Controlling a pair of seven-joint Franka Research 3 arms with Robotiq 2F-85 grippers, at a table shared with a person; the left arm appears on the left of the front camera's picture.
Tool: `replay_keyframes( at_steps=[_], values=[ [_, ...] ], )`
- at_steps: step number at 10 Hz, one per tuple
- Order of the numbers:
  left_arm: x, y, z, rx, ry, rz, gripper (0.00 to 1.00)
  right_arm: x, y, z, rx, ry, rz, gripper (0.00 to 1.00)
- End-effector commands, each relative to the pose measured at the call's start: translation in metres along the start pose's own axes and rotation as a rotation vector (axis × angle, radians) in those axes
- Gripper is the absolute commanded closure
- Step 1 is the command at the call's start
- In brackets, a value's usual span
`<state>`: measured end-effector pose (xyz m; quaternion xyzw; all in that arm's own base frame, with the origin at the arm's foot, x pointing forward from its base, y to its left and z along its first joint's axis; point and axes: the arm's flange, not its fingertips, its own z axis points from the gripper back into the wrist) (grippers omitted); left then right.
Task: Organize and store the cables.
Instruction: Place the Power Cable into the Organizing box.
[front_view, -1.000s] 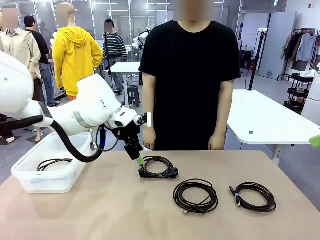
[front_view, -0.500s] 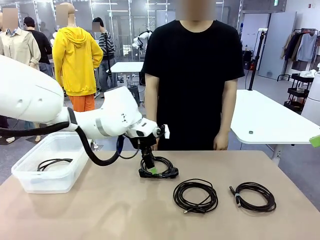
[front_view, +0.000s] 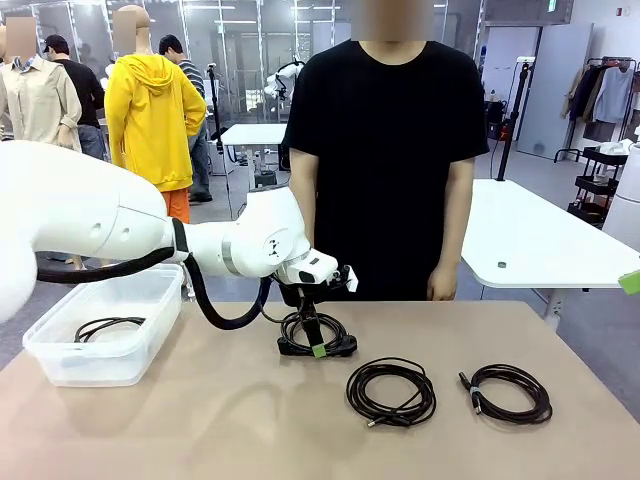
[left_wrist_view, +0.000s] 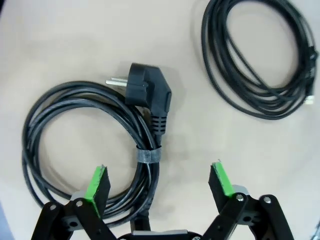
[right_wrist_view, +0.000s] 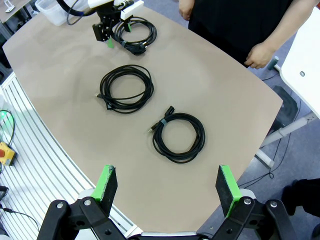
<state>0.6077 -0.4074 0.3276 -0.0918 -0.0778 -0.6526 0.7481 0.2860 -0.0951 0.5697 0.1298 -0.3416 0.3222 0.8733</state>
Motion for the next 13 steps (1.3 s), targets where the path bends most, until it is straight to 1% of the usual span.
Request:
replay_keyframes(
  at_steps=[1,4,5,7,8,9,11,12,13],
  values=[
    [0.015,0.008,-0.004,-0.005,0.053,-0.001,0.00,0.002,0.000,-0.001,-0.008,-0.006,-0.023,0.00],
    [0.016,0.013,-0.019,-0.006,0.065,-0.016,0.00,0.002,0.000,-0.001,-0.008,-0.006,-0.023,0.00],
    [0.017,0.015,-0.025,0.019,0.060,-0.031,0.04,0.002,0.000,-0.001,-0.008,-0.006,-0.023,0.00],
    [0.018,0.014,-0.033,0.028,0.067,-0.041,0.58,0.002,0.000,-0.001,-0.008,-0.006,-0.023,0.00],
    [0.018,0.013,-0.033,0.030,0.062,-0.044,0.90,0.002,0.000,-0.001,-0.008,-0.006,-0.023,0.00],
    [0.018,0.013,-0.030,0.022,0.069,-0.040,1.00,0.002,0.000,-0.001,-0.008,-0.006,-0.023,0.00],
    [0.017,0.010,-0.024,0.025,0.077,-0.031,1.00,0.002,0.000,-0.001,-0.008,-0.006,-0.023,0.00],
    [0.017,0.007,-0.022,0.026,0.083,-0.032,0.94,0.002,0.000,-0.001,-0.008,-0.006,-0.023,0.00],
    [0.017,0.003,-0.014,0.033,0.081,-0.030,1.00,0.002,0.000,-0.001,-0.008,-0.006,-0.023,0.00]
  ],
)
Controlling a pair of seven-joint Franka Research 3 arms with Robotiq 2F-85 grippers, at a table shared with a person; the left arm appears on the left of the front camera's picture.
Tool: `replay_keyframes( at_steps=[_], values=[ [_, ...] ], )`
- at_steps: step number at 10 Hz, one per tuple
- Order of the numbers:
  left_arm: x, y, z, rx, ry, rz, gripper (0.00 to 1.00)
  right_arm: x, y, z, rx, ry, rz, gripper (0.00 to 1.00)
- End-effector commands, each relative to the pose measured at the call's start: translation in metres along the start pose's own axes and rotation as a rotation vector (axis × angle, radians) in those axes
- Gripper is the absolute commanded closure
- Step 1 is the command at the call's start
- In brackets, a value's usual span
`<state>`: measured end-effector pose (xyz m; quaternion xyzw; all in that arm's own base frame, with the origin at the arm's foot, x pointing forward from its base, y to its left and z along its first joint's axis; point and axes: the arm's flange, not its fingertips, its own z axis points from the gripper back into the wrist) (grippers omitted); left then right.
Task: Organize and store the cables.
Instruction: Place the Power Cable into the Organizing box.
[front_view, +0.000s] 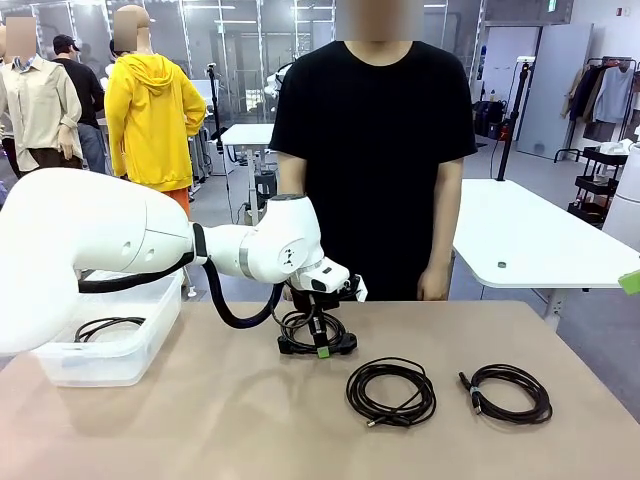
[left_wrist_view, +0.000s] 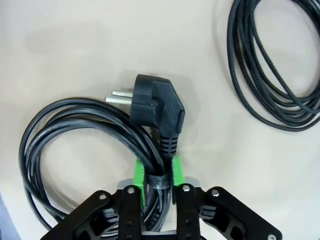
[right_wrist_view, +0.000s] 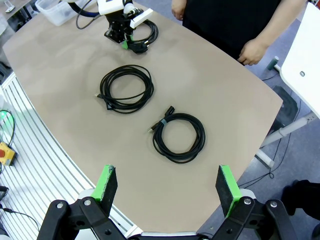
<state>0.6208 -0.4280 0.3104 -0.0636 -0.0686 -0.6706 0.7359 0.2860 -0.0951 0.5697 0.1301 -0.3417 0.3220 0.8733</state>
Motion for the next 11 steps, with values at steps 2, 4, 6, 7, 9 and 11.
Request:
replay_keyframes(
  at_steps=[2,4,6,7,9,11],
  values=[
    [-0.001,-0.014,0.031,0.008,0.005,0.015,1.00,0.002,0.000,-0.001,-0.008,-0.005,-0.022,0.00],
    [-0.007,-0.028,0.072,0.016,0.013,-0.056,1.00,0.002,0.000,-0.001,-0.008,-0.005,-0.022,0.00],
    [-0.028,-0.044,0.119,0.055,-0.012,-0.126,1.00,0.002,0.000,-0.001,-0.008,-0.005,-0.022,0.00],
    [-0.044,-0.053,0.137,0.084,-0.001,-0.155,1.00,0.002,0.000,-0.001,-0.008,-0.005,-0.022,0.00],
    [-0.091,-0.078,0.172,0.148,-0.004,-0.203,1.00,0.002,0.000,-0.001,-0.008,-0.005,-0.022,0.00],
    [-0.134,-0.100,0.194,0.185,-0.040,-0.250,1.00,0.002,0.000,-0.001,-0.008,-0.005,-0.022,0.00]
  ],
)
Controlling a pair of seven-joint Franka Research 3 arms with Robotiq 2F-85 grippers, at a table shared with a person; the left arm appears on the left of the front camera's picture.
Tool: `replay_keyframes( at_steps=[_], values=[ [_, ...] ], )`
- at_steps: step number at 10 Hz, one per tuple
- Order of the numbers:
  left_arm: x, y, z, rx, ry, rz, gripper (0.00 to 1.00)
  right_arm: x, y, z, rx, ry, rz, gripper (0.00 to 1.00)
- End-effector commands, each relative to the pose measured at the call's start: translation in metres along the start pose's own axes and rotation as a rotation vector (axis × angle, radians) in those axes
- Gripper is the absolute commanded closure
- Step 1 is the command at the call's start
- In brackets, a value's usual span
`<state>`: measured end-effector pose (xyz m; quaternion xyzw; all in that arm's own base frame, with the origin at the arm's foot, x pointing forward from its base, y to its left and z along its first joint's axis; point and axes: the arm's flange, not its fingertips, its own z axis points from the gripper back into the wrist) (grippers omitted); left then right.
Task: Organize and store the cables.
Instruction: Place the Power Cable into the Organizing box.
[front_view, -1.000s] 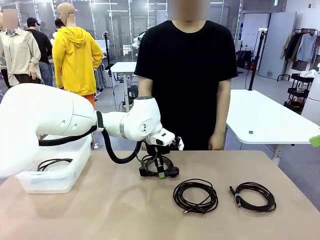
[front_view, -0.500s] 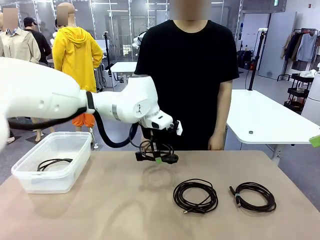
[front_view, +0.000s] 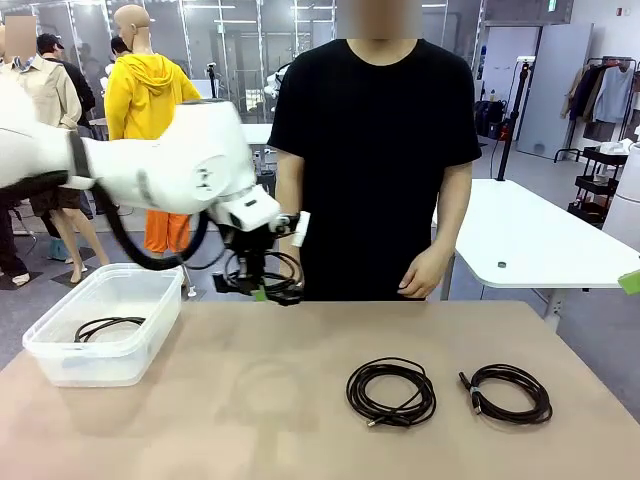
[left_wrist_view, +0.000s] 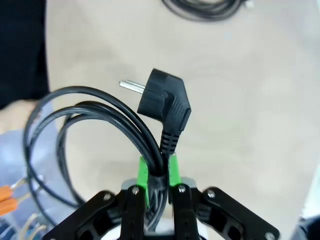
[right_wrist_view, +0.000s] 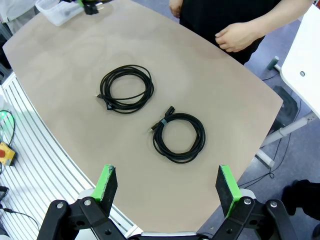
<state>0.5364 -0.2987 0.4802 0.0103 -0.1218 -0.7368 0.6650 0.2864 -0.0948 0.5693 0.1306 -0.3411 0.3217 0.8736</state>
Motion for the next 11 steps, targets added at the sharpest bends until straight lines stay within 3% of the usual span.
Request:
replay_keyframes(
  at_steps=[1,3,6,7,8,11],
  values=[
    [-0.041,-0.047,0.015,0.042,-0.046,-0.055,1.00,0.002,0.000,0.000,-0.009,-0.006,-0.021,0.00],
    [-0.080,-0.081,0.038,0.066,0.020,-0.083,1.00,0.002,0.000,0.000,-0.009,-0.006,-0.021,0.00],
    [-0.132,-0.116,0.060,0.055,-0.016,-0.078,1.00,0.002,0.000,0.000,-0.009,-0.006,-0.021,0.00],
    [-0.138,-0.121,0.062,0.069,-0.071,-0.102,1.00,0.002,0.000,0.000,-0.009,-0.006,-0.021,0.00],
    [-0.123,-0.104,0.053,0.046,0.034,-0.070,1.00,0.002,0.000,0.000,-0.009,-0.006,-0.021,0.00],
    [-0.123,-0.104,0.053,0.046,0.034,-0.070,1.00,0.002,0.000,0.000,-0.009,-0.006,-0.021,0.00]
  ],
)
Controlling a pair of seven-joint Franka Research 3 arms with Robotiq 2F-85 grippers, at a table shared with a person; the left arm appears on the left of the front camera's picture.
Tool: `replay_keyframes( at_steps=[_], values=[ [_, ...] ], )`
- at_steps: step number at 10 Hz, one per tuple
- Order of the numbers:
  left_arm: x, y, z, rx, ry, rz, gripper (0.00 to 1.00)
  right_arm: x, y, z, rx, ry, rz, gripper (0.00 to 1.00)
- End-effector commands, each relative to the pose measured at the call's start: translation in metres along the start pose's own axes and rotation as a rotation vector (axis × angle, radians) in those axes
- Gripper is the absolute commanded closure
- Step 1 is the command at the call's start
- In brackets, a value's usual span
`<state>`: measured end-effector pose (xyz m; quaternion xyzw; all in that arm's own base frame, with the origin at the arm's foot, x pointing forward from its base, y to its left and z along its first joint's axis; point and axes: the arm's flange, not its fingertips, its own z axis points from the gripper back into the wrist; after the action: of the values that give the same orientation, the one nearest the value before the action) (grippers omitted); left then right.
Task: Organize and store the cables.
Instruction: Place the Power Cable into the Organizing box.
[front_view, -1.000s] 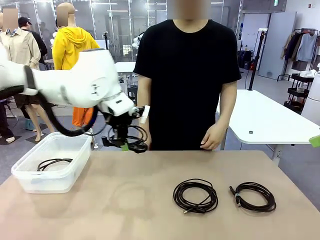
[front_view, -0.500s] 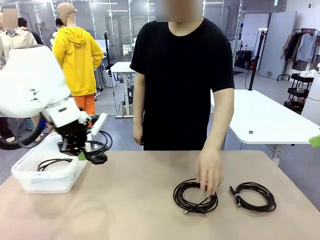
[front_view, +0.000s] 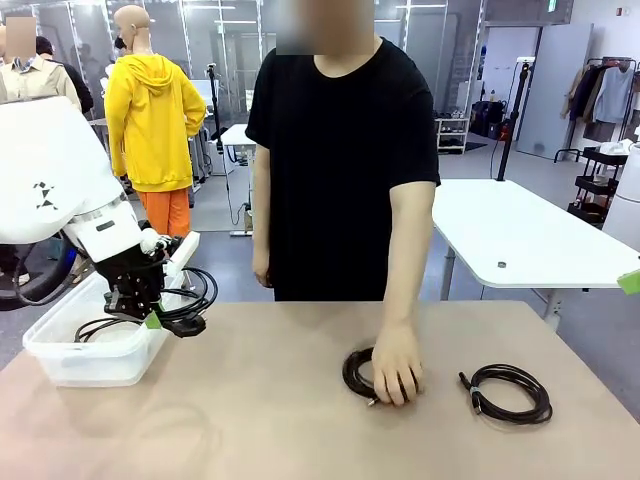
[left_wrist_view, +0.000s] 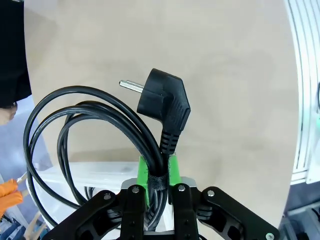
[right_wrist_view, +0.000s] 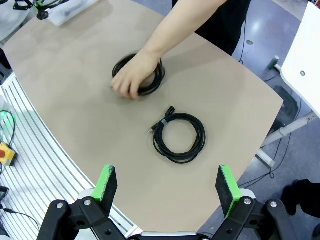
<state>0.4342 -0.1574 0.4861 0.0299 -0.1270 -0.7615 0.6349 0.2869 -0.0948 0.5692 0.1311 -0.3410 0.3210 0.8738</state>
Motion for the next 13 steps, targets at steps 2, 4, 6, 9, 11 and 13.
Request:
replay_keyframes(
  at_steps=[2,4,6,9,11,13],
  values=[
    [0.000,0.000,0.000,0.000,0.000,0.000,0.82,0.002,0.000,0.000,-0.010,-0.006,-0.019,0.00],
    [0.004,0.000,0.037,0.150,0.016,-0.305,0.82,0.002,0.000,0.000,-0.010,-0.006,-0.019,0.00],
    [-0.043,-0.003,0.048,0.132,0.019,-0.356,0.82,0.002,0.000,0.000,-0.010,-0.006,-0.019,0.00],
    [-0.105,0.006,0.036,0.197,0.023,-0.209,0.82,0.002,0.000,0.000,-0.010,-0.006,-0.019,0.00],
    [-0.142,0.014,0.027,0.211,0.011,-0.078,0.82,0.002,0.000,0.000,-0.010,-0.006,-0.019,0.00],
    [-0.169,0.029,-0.002,0.176,0.032,0.078,0.82,0.002,0.000,0.000,-0.010,-0.006,-0.019,0.00]
  ],
)
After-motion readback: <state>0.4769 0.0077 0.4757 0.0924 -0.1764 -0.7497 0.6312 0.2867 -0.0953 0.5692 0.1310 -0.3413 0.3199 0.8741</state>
